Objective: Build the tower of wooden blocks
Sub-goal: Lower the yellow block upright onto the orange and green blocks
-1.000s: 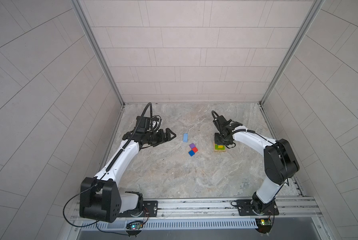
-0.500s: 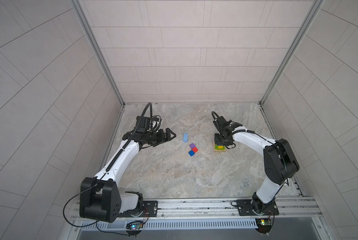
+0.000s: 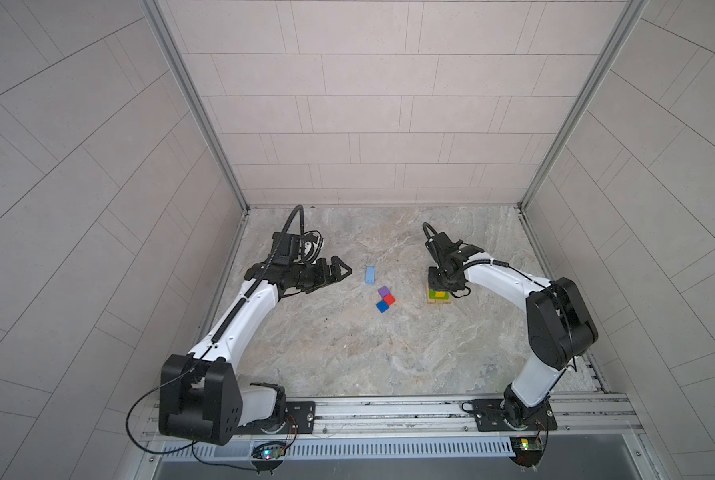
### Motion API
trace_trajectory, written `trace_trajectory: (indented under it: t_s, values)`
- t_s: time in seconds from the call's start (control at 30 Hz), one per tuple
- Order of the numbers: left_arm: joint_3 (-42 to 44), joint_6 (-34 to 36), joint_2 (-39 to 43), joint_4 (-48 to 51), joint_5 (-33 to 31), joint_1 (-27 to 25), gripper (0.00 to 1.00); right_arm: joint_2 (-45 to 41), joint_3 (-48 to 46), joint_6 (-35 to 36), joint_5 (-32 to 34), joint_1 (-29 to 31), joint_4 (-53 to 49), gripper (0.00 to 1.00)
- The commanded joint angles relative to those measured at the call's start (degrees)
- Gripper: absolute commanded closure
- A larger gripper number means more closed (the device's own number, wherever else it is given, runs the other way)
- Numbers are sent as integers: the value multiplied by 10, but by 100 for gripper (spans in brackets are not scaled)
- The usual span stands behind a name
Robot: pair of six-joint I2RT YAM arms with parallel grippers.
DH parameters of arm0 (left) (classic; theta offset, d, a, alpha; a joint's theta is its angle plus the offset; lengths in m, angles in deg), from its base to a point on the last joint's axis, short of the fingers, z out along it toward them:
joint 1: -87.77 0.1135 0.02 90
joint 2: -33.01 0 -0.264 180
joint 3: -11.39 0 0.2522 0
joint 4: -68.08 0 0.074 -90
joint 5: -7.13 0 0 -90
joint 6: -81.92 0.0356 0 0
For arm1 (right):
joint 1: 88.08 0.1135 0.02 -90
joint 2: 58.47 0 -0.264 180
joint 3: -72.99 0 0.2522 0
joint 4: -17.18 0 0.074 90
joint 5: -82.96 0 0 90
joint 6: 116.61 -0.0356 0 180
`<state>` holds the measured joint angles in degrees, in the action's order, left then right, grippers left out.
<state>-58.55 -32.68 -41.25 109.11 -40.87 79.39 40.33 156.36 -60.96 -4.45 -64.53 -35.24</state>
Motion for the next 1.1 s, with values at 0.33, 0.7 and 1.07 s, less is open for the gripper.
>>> trace_trajectory:
  t_s: [0.33,0.7,1.07]
  values:
    - [6,3,2,-7,3,2,1,3,-13,-5,7,-3,0,89]
    - [6,3,2,-7,3,2,1,1,-8,-8,3,-3,-1,88]
    - [6,3,2,-7,3,2,1,3,-7,-9,0,-7,-2,87]
